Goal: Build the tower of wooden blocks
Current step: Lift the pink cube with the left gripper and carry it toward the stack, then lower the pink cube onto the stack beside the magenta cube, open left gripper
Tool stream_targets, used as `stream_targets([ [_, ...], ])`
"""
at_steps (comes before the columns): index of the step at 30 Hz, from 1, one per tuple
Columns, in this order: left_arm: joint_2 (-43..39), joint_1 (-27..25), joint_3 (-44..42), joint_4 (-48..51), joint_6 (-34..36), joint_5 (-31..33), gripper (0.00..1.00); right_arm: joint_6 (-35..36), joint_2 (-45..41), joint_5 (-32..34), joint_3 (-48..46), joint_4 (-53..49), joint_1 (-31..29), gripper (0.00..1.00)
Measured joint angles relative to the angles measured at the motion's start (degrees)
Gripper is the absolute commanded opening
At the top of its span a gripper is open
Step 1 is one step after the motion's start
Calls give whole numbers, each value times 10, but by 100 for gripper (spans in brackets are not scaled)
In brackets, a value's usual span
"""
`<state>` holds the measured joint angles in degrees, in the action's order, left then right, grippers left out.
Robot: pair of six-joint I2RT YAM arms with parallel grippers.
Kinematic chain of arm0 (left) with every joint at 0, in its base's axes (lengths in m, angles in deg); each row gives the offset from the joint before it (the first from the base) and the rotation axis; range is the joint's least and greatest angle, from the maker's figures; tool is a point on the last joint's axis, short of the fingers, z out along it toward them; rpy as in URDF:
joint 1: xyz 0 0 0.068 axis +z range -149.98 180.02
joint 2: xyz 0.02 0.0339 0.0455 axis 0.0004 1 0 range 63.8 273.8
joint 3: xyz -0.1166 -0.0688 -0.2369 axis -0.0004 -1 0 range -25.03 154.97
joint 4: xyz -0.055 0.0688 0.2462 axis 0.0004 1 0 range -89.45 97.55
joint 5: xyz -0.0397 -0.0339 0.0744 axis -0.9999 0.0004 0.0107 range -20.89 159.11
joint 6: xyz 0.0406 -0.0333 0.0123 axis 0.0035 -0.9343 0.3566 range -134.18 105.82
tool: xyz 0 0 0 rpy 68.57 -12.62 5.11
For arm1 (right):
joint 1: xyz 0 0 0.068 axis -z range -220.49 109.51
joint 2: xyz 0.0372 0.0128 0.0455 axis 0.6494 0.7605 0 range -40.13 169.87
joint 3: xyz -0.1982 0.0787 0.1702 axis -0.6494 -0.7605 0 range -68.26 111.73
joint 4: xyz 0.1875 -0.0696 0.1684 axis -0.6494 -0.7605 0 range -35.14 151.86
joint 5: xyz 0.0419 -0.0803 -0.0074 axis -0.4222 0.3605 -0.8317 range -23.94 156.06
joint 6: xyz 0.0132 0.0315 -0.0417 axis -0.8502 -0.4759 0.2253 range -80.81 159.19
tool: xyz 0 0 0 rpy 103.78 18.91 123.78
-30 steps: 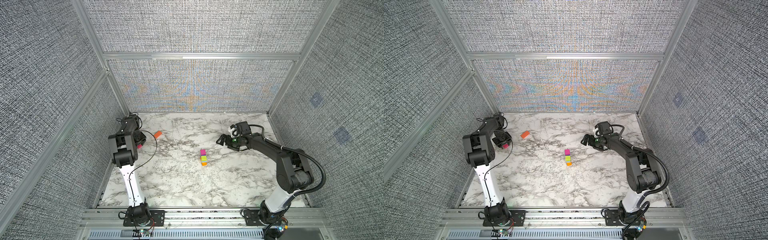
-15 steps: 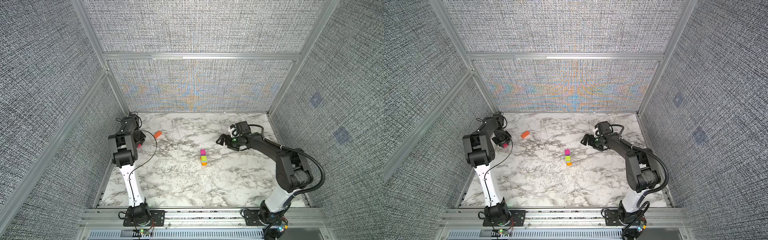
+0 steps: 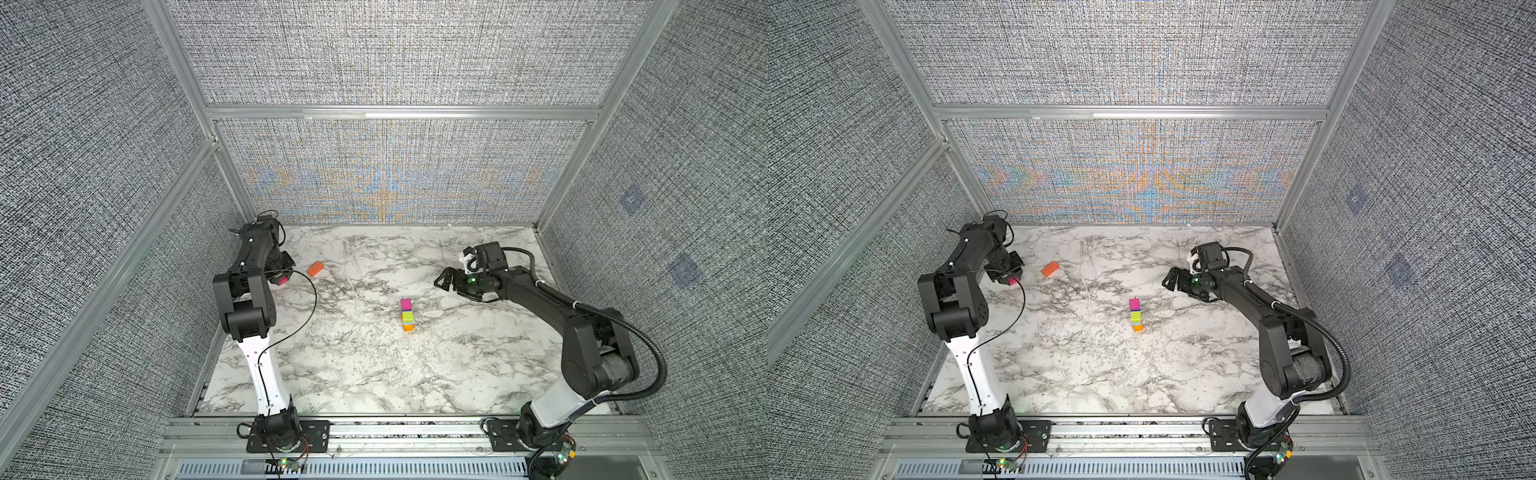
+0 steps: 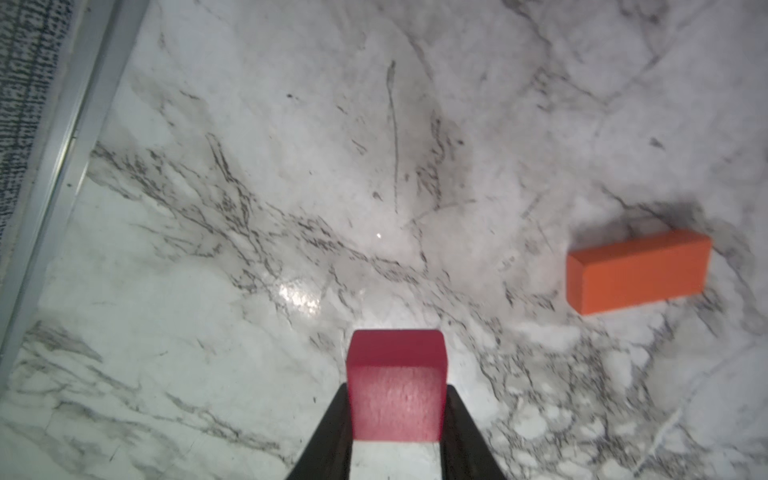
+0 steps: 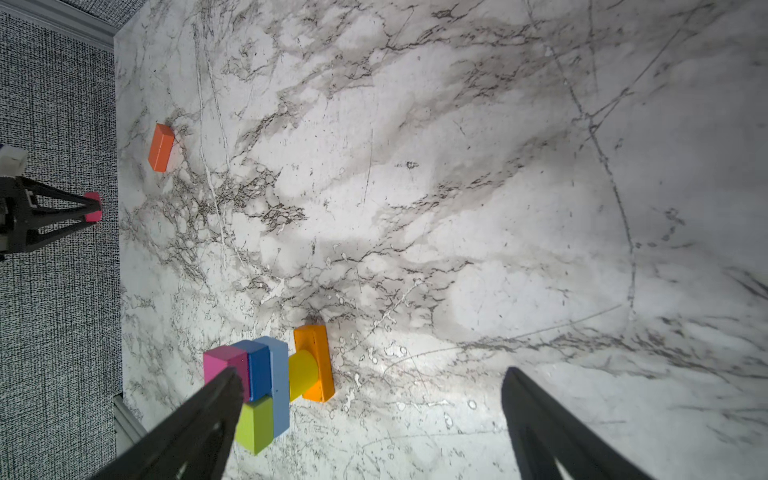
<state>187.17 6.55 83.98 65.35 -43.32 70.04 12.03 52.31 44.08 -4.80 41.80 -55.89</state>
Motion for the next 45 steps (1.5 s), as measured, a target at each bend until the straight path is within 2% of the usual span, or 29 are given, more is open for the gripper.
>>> stream_targets([
  [10, -76, -110, -12, 43, 17, -2, 32, -16, -110, 24, -94, -12, -8, 99],
  [20, -158, -260, -68, 61, -2, -4, 32, -32, -251, 73, -188, -52, -8, 99],
  [26, -204, -352, -113, 60, -44, 8, 32, -47, -324, 108, -233, -75, -8, 99],
  [31, -226, -422, -142, 56, -97, 31, 32, -70, -352, 132, -262, -86, -8, 99],
  [36, -229, -493, -153, 46, -160, 52, 32, -89, -359, 145, -280, -92, -8, 99],
  [45, -192, -572, -141, 14, -250, 80, 32, -105, -339, 162, -285, -83, -7, 99],
])
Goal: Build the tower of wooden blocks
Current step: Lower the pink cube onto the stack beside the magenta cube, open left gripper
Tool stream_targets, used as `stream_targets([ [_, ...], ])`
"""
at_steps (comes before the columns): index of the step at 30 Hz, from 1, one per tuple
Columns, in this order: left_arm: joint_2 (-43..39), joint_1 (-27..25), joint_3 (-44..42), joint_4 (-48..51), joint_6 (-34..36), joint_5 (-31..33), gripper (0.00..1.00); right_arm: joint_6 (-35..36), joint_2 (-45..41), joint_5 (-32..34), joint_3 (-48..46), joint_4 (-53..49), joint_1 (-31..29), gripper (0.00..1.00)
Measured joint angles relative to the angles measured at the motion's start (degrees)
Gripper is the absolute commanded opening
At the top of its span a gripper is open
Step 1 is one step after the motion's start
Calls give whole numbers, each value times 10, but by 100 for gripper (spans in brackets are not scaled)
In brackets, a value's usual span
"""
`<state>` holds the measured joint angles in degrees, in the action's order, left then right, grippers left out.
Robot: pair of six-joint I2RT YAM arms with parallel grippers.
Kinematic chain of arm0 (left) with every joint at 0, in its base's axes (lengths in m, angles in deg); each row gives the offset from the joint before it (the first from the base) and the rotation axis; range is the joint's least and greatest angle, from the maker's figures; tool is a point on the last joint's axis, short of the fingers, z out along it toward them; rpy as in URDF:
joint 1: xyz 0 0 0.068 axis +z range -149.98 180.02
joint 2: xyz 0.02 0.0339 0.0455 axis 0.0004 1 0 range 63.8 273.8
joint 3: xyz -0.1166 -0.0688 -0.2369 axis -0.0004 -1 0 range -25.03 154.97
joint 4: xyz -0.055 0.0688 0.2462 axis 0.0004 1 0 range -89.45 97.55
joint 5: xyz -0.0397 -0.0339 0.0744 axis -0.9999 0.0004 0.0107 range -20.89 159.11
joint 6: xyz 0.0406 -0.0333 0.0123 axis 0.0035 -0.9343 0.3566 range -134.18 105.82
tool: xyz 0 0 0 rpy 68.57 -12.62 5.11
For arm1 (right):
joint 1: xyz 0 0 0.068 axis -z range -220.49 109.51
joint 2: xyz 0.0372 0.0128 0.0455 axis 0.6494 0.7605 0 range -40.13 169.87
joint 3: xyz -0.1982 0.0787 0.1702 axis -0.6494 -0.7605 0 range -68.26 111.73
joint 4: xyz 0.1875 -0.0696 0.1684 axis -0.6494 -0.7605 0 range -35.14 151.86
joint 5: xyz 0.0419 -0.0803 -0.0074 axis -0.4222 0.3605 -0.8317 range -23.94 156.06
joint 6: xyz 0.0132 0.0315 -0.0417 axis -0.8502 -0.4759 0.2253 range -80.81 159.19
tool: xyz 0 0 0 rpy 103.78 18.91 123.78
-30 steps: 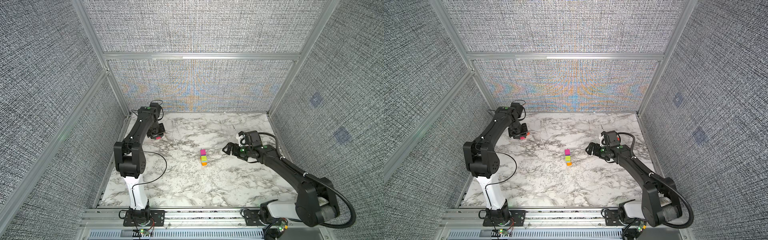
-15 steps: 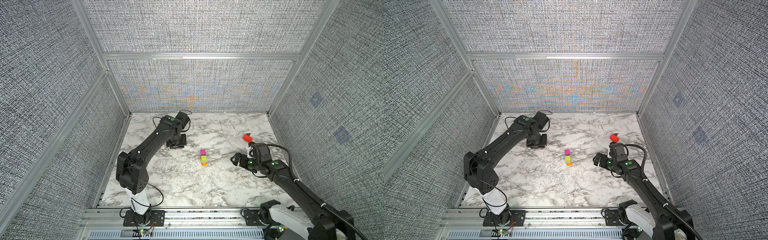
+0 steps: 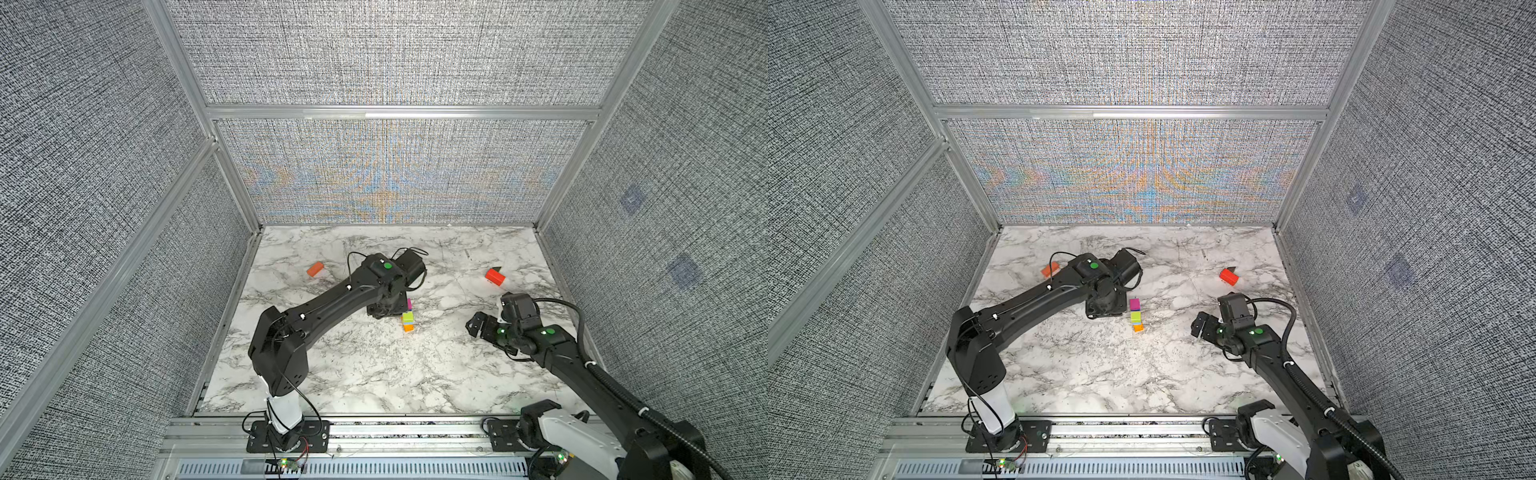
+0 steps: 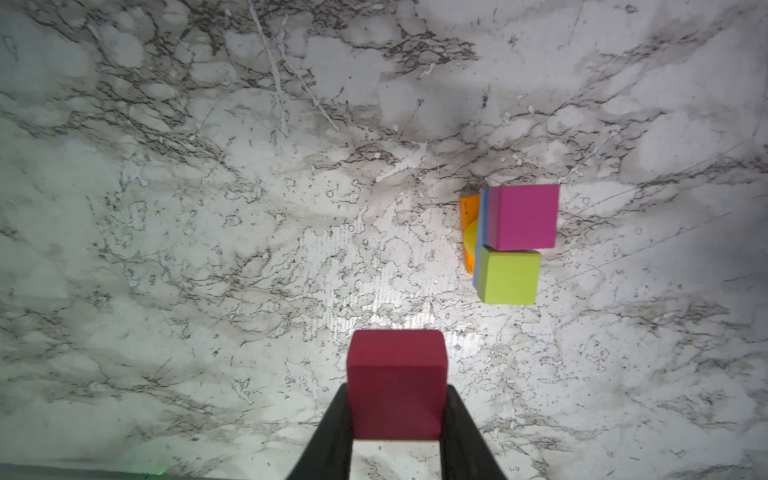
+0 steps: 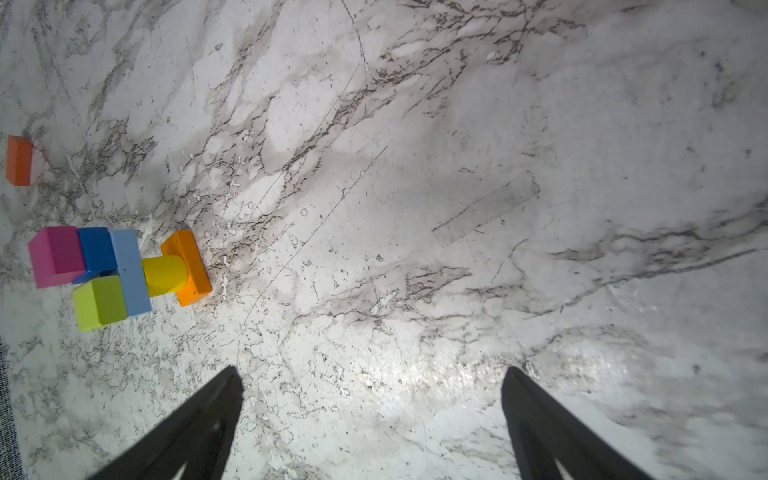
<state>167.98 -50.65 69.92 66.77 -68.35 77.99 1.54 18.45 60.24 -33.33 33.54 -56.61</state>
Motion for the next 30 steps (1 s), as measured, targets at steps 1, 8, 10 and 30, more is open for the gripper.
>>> stream_targets([
  [1, 5, -5, 2, -4, -7, 1, 32, -2, 5, 2, 0, 3, 0, 99],
  [8, 42, -24, 22, -28, -46, 1, 32, -6, 39, 6, 9, 21, 3, 99],
  [10, 51, -26, 26, -35, -51, -2, 32, -5, 48, 8, 12, 28, 7, 99],
  [30, 93, -42, 42, -61, -79, -18, 32, 8, 94, -9, 21, 56, 25, 99],
])
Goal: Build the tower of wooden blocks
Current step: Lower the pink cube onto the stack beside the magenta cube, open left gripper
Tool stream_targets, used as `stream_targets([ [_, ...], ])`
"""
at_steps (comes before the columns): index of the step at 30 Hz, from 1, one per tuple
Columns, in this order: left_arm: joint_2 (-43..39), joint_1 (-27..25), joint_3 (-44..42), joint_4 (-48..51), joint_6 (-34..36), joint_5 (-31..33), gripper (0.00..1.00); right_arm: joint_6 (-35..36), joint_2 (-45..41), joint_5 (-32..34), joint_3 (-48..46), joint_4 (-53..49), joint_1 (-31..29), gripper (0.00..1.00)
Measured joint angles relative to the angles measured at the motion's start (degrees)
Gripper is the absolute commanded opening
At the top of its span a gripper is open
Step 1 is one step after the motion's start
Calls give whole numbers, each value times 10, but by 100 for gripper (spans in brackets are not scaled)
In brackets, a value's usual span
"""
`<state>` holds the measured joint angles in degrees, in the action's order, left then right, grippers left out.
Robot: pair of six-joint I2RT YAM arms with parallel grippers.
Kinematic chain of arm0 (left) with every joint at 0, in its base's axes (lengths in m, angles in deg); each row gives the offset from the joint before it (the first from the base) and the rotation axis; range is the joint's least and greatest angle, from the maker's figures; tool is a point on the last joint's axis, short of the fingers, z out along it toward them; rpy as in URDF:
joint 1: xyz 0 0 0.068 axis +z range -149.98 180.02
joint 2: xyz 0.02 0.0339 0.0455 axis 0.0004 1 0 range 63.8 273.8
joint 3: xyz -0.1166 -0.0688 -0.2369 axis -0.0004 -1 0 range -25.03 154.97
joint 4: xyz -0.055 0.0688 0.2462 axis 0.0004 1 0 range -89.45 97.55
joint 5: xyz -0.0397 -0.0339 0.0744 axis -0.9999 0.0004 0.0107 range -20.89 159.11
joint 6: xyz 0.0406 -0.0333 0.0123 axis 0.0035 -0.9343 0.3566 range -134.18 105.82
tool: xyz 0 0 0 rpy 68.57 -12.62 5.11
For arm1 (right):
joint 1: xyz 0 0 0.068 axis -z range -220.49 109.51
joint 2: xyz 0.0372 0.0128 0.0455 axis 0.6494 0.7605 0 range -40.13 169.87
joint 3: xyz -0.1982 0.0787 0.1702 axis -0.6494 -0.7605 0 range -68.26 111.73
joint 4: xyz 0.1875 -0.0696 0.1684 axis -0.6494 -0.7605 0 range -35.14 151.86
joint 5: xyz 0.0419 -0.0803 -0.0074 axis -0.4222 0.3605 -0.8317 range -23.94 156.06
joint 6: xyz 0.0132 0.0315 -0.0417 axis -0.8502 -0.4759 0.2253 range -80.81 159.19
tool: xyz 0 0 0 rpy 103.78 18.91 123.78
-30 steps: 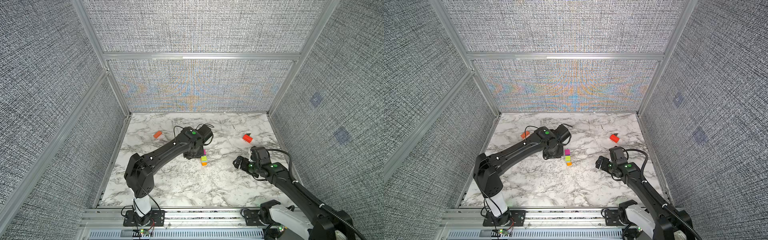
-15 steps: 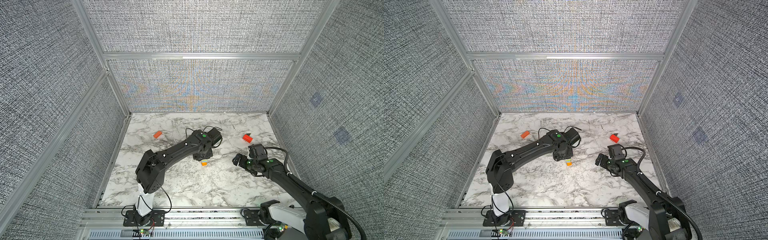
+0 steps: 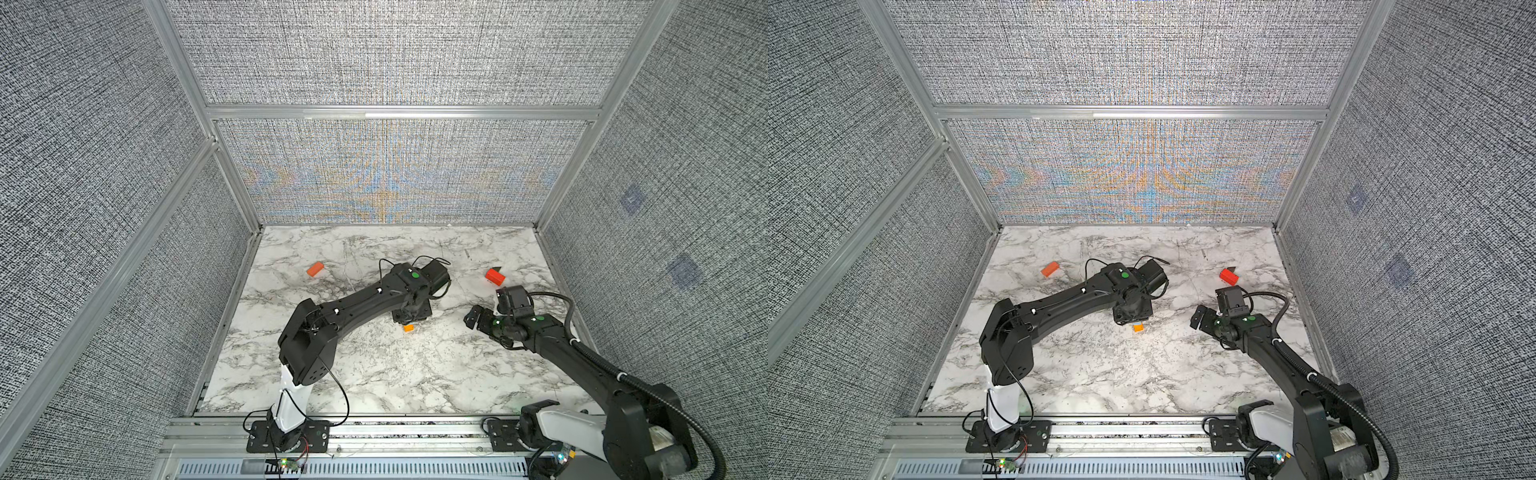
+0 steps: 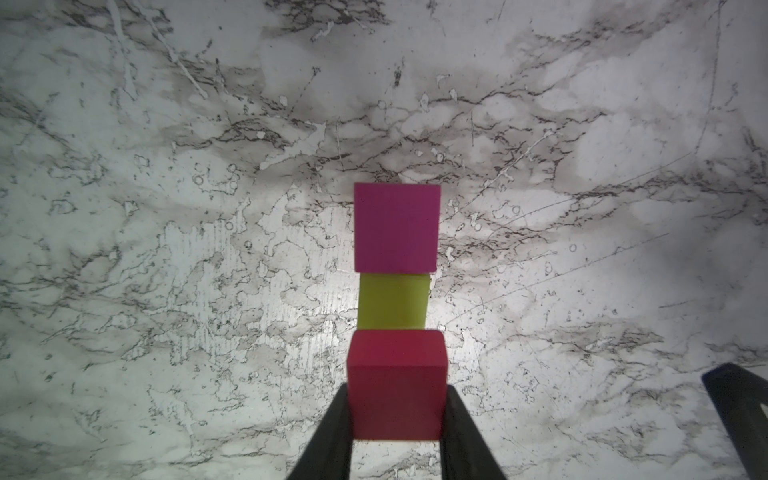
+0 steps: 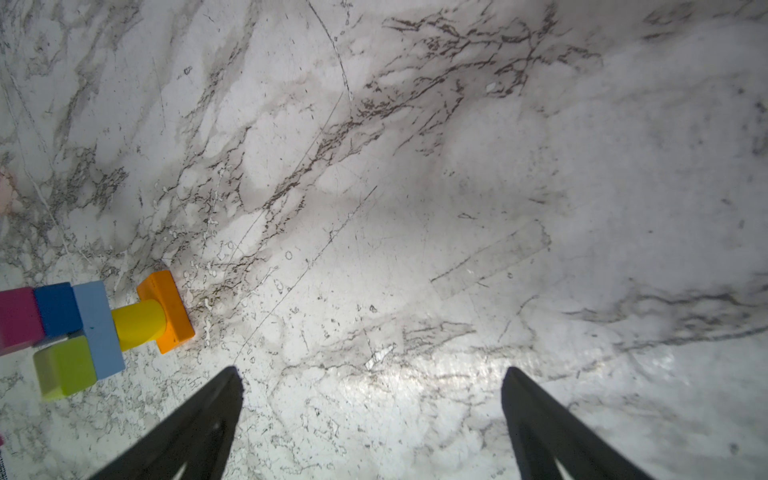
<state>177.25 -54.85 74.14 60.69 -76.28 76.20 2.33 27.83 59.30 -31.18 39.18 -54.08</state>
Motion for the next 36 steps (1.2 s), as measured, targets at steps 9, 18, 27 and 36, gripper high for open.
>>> stream_targets([
  [9, 35, 0, 23, 12, 9, -2, 33, 7, 5, -5, 0, 7, 4, 99],
  [18, 43, 2, 38, 28, 19, 1, 33, 11, 18, -10, 0, 12, 5, 99],
  [27, 44, 9, 39, 39, 26, 3, 33, 14, 27, -12, 0, 15, 6, 99],
  [36, 60, 12, 55, 42, 36, 2, 33, 17, 33, -12, 0, 18, 6, 99],
])
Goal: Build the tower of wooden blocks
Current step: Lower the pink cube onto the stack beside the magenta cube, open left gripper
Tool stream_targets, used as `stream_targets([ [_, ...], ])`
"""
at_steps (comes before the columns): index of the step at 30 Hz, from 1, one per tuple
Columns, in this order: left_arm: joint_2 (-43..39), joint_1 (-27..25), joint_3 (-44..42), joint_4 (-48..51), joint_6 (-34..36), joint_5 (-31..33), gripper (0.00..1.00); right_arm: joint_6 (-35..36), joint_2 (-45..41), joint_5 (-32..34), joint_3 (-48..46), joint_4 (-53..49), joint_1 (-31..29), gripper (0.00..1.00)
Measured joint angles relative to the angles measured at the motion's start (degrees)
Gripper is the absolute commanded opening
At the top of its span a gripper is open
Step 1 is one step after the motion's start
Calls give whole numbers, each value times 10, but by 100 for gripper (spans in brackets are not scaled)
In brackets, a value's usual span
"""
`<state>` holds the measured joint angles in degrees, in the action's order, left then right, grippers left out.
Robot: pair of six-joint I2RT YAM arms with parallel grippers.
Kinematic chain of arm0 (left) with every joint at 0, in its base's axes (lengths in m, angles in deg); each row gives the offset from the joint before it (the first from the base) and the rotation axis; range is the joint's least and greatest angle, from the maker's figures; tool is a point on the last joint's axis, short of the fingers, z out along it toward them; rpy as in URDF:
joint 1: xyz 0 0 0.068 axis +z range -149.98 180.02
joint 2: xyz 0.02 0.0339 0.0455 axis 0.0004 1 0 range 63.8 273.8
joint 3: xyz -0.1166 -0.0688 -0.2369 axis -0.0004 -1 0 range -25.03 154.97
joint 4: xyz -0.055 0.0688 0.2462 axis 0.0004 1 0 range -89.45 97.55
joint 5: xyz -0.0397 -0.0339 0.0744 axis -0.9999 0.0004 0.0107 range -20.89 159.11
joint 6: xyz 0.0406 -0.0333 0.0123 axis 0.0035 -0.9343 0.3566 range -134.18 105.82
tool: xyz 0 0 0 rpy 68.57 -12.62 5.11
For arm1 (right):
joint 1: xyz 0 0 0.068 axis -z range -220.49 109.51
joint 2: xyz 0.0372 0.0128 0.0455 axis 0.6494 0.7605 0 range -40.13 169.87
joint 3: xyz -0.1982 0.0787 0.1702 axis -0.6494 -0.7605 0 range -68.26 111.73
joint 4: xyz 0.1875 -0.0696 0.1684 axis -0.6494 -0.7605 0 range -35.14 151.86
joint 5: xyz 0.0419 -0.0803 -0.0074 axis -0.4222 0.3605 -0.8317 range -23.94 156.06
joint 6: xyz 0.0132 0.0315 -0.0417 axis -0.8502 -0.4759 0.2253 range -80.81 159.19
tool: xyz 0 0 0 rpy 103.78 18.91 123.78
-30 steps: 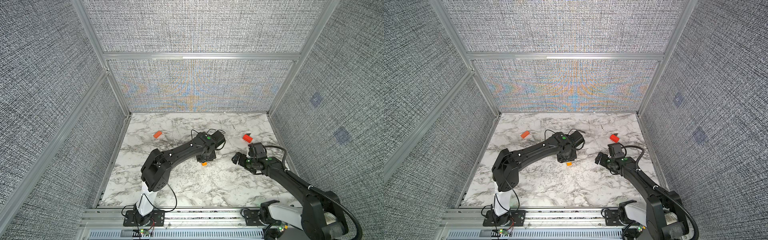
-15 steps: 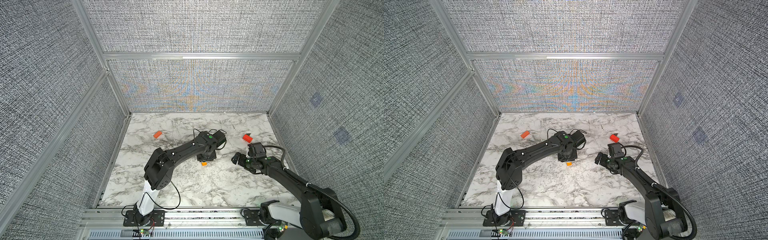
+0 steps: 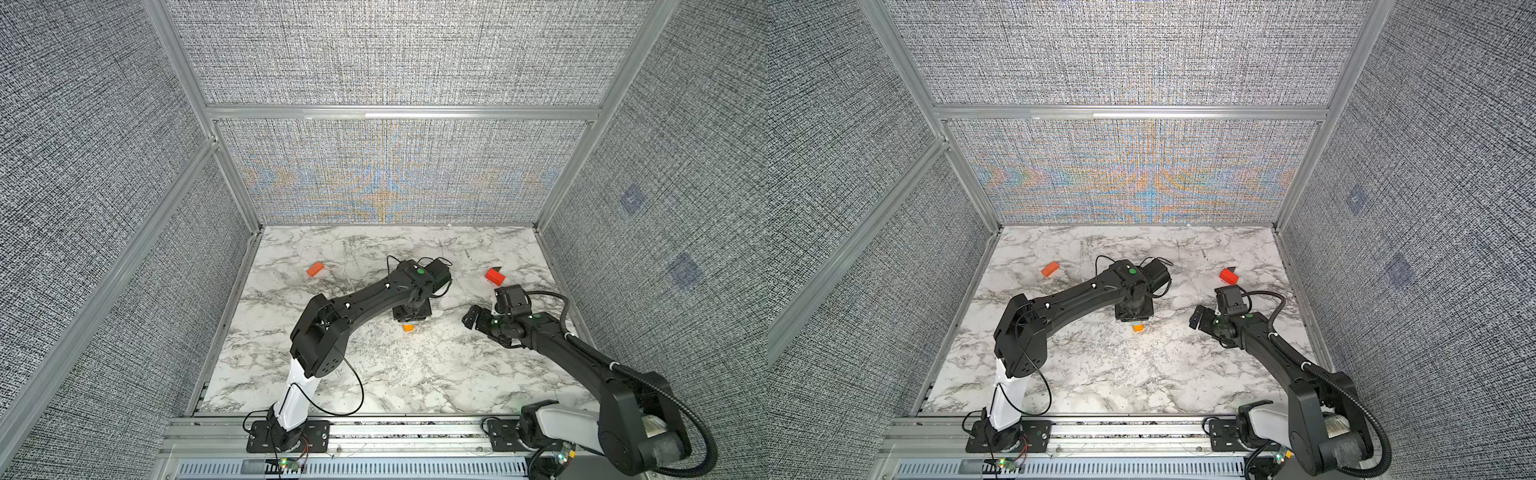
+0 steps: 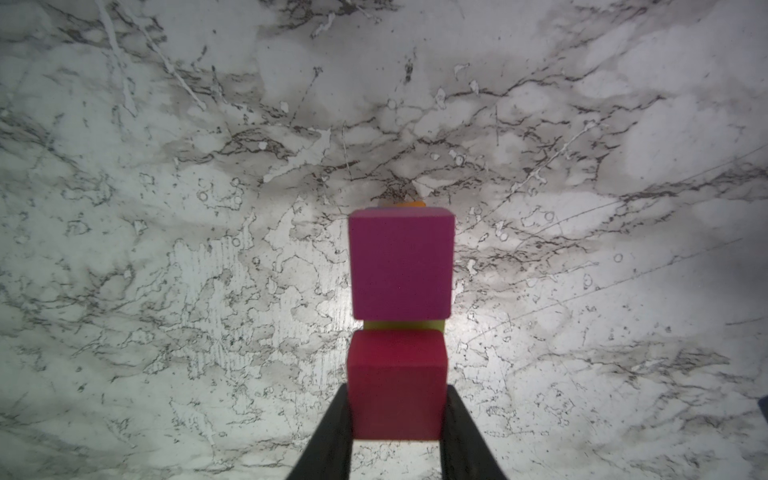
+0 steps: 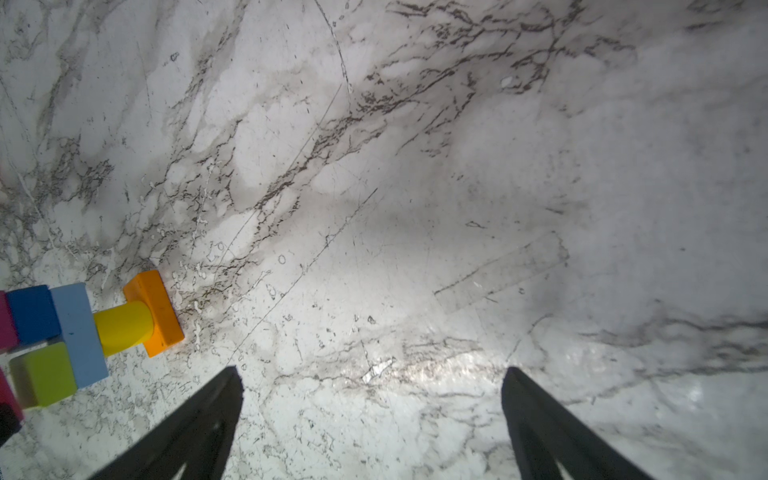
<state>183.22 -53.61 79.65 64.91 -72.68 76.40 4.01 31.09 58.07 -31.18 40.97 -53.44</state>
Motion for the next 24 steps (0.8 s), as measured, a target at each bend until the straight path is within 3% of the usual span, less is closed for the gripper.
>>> stream_targets([
  [16, 9, 5, 11, 2, 10, -4, 35, 0, 11, -2, 0, 5, 0, 99],
  [24, 11, 5, 13, 2, 11, -11, 43, 1, 14, -3, 0, 5, 0, 99],
])
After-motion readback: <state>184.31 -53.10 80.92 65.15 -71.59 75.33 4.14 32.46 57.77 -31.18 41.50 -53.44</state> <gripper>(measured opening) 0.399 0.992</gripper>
